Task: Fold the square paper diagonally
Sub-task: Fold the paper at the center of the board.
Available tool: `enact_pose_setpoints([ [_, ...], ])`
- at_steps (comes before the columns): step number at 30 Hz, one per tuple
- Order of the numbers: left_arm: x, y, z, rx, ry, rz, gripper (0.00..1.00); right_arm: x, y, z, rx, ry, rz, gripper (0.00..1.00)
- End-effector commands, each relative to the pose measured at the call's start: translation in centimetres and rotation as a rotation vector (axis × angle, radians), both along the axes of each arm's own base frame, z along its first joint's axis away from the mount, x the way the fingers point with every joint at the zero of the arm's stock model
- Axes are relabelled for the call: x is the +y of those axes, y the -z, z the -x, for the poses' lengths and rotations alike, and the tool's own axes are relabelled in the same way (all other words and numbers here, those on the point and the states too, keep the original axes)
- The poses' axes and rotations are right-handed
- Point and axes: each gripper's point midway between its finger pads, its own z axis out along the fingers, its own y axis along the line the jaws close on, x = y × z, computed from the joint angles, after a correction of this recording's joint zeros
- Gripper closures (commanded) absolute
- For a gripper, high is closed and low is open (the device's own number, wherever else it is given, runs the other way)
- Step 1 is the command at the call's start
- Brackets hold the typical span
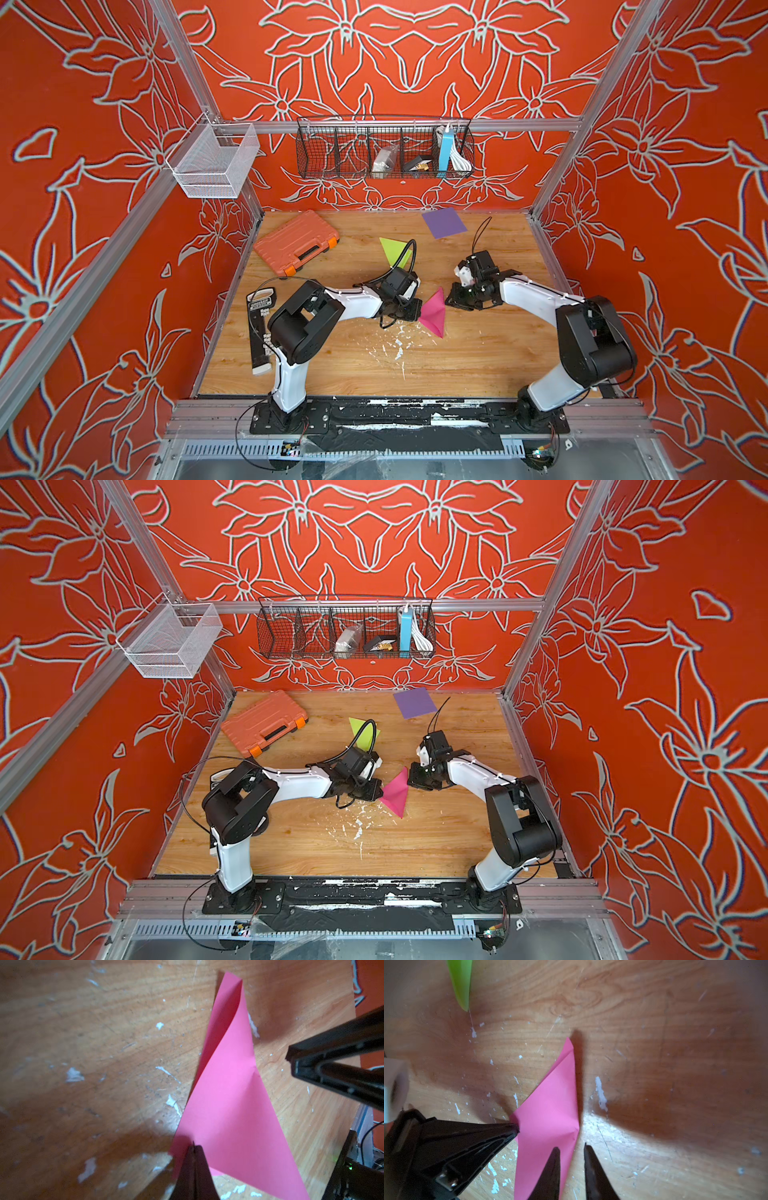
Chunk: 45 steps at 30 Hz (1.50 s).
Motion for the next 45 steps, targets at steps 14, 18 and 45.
enact_pose_setpoints([
  [14, -0.7, 0.7, 2.6, 0.022, 0.043, -0.055, 0.93, 0.2, 1.8, 1.1, 0.054, -0.018, 0.073, 1.0],
  [18, -1.1, 0.5, 2.8, 0.021, 0.047, -0.044, 0.93, 0.0, 2.4, 1.1, 0.066, -0.016, 0.092, 1.0],
  [45, -3.7, -2.6, 3.2, -0.012, 0.053, 0.018, 0.89, 2.7, 3.8, 0.2, 0.074, -0.233, 0.069, 1.0],
])
